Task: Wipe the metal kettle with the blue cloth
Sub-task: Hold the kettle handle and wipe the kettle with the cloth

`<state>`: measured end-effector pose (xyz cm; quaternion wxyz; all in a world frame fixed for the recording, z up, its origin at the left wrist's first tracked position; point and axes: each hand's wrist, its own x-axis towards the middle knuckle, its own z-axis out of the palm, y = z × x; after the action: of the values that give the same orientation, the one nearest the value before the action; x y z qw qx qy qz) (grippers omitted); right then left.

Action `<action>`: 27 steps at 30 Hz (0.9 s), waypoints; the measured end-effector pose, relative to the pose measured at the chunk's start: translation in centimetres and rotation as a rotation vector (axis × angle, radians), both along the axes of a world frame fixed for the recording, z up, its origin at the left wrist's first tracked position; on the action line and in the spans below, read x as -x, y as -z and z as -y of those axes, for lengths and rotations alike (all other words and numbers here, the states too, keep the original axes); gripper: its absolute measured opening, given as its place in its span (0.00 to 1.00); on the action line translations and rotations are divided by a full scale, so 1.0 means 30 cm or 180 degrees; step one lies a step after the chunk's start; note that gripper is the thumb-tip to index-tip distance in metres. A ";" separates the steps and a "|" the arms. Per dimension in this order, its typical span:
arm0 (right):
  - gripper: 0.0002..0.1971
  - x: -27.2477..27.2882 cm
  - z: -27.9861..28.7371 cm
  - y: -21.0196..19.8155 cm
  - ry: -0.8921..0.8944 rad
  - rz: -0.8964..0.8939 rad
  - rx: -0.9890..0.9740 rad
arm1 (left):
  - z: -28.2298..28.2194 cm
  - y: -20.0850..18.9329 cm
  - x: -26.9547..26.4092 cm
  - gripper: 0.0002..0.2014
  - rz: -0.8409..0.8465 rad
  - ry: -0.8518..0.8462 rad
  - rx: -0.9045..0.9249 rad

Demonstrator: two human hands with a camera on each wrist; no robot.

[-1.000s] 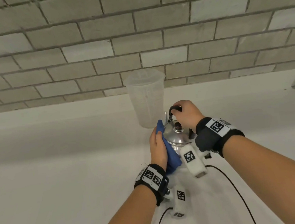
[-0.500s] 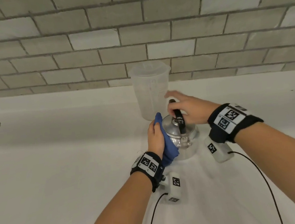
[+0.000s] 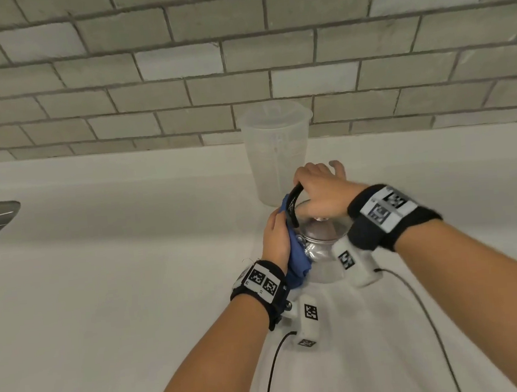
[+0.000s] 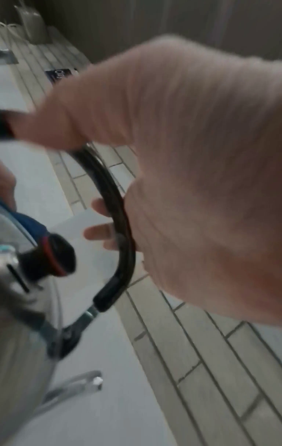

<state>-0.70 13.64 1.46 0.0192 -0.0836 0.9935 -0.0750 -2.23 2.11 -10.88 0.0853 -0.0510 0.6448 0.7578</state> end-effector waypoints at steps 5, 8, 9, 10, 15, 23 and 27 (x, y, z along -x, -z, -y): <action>0.27 0.002 -0.077 -0.056 -0.0628 0.0348 0.0245 | 0.004 -0.014 -0.013 0.16 0.0178 0.0045 -0.0138; 0.28 -0.003 -0.062 -0.013 -0.0478 0.0057 0.0543 | 0.023 -0.010 -0.011 0.14 0.0162 -0.0016 -0.0137; 0.29 -0.004 -0.049 0.004 -0.0354 -0.0053 0.0585 | 0.032 -0.005 -0.009 0.14 0.0183 -0.0030 -0.0238; 0.29 -0.005 -0.032 0.020 -0.0207 -0.0167 0.0634 | 0.036 0.005 -0.010 0.15 0.0261 -0.0112 -0.0372; 0.33 -0.009 0.070 0.059 0.0624 -0.0619 0.0827 | 0.043 0.085 -0.008 0.15 0.0407 -0.0688 -0.0712; 0.34 0.011 0.089 0.030 0.0925 -0.0410 0.0714 | 0.017 -0.008 -0.167 0.20 -0.0214 -0.1411 0.0964; 0.26 0.015 0.039 -0.040 0.0336 0.0102 0.0589 | 0.034 -0.021 -0.129 0.19 -0.0287 -0.1354 0.1076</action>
<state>-1.15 12.48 2.65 0.0233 -0.0313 0.9849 -0.1686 1.63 1.08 -10.24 -0.1144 -0.1650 0.7401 0.6418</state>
